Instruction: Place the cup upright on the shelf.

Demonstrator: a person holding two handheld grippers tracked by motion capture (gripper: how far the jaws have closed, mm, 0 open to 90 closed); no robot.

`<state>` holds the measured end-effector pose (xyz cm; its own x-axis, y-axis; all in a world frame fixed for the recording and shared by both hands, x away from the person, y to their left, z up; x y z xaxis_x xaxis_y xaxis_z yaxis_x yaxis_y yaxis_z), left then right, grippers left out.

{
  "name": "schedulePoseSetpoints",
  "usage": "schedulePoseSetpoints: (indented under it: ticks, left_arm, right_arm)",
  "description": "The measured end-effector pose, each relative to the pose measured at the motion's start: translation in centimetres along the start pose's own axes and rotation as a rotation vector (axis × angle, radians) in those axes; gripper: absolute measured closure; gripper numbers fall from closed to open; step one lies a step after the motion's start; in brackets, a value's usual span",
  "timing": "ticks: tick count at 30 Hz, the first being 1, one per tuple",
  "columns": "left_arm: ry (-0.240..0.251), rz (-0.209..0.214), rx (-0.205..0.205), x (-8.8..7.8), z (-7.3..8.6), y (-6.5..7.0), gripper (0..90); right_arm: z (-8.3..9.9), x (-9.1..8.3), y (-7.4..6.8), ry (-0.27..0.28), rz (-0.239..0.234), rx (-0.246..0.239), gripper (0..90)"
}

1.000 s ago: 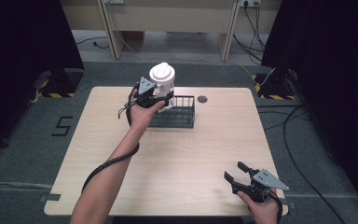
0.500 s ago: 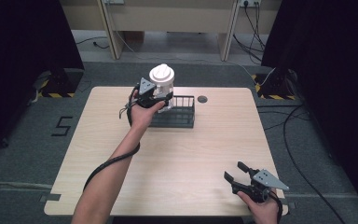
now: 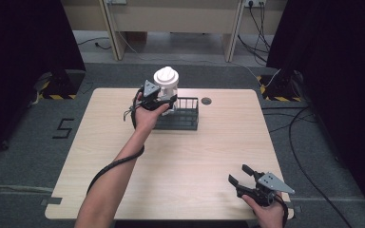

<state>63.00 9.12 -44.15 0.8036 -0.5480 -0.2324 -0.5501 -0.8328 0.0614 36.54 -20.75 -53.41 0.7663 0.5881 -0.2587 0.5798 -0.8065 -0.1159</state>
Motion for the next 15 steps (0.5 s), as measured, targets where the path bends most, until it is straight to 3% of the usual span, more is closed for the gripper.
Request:
schedulePoseSetpoints:
  ticks: [15]
  left_arm:
    - [-0.02,-0.005,-0.013,0.34,0.81,-0.07,17.1]
  right_arm:
    - [0.0,0.01,-0.01,0.0,-0.001,0.002,27.6]
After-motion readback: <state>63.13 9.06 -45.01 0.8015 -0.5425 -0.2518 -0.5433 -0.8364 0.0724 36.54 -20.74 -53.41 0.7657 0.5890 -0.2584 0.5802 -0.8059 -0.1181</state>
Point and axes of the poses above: each handheld gripper's, and its own axes: x roughly forward along the jaws, z roughly out of its underside, y roughly to its right, the point moved 8 cm from there along x, roughly forward along the jaws, and after that the axes turned 1 degree about z, right-handed, at the moved point
